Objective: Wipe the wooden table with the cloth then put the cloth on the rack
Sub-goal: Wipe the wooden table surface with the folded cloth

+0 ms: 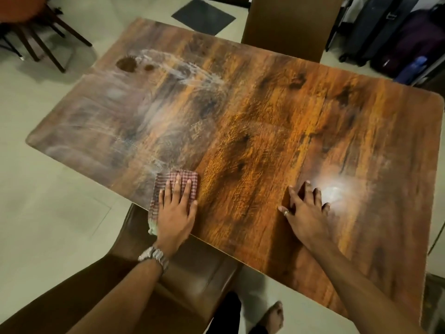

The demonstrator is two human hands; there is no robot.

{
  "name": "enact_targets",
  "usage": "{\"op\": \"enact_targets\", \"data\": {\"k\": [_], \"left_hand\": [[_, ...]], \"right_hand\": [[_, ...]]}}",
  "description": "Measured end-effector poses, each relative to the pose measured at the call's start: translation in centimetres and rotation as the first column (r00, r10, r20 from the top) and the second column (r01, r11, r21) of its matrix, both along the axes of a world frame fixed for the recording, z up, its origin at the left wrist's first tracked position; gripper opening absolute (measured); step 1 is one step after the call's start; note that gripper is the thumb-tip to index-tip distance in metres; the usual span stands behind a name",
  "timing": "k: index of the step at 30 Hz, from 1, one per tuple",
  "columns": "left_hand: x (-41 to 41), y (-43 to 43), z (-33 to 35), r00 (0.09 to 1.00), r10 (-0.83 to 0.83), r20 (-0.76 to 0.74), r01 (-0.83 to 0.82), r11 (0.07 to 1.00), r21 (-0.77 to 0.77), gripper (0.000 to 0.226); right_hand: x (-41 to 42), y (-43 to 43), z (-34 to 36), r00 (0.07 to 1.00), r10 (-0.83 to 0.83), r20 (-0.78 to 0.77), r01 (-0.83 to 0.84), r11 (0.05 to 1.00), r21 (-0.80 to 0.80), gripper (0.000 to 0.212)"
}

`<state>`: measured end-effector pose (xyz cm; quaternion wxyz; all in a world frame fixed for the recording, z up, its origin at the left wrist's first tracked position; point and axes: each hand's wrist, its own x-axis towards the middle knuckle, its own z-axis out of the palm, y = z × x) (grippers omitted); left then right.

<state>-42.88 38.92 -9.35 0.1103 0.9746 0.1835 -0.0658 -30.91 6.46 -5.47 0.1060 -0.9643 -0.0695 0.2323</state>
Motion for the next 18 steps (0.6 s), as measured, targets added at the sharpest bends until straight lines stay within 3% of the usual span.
{"op": "enact_targets", "data": {"k": [5, 9, 13, 18], "left_hand": [[-2.9, -5.4, 0.1, 0.998, -0.045, -0.037, 0.044, 0.998, -0.038, 0.062], [-3.3, -9.3, 0.4, 0.973, -0.231, -0.009, 0.229, 0.97, -0.083, 0.055], [-3.0, -10.5, 2.8, 0.943, -0.333, 0.006, 0.33, 0.93, -0.164, 0.05], [-1.1, -7.3, 8.7, 0.933, -0.351, 0.083, 0.359, 0.924, -0.131, 0.059]], "right_hand": [[-1.9, 1.7, 1.0, 0.997, 0.005, -0.071, -0.004, 1.0, 0.017, 0.072], [-3.0, 3.0, 2.3, 0.996, 0.001, -0.09, 0.001, 1.0, 0.018, 0.069], [-4.1, 3.0, 4.6, 0.998, -0.03, -0.056, 0.03, 1.0, 0.003, 0.065], [-4.7, 2.1, 9.1, 0.998, 0.018, 0.057, -0.015, 0.998, -0.053, 0.066]]}}
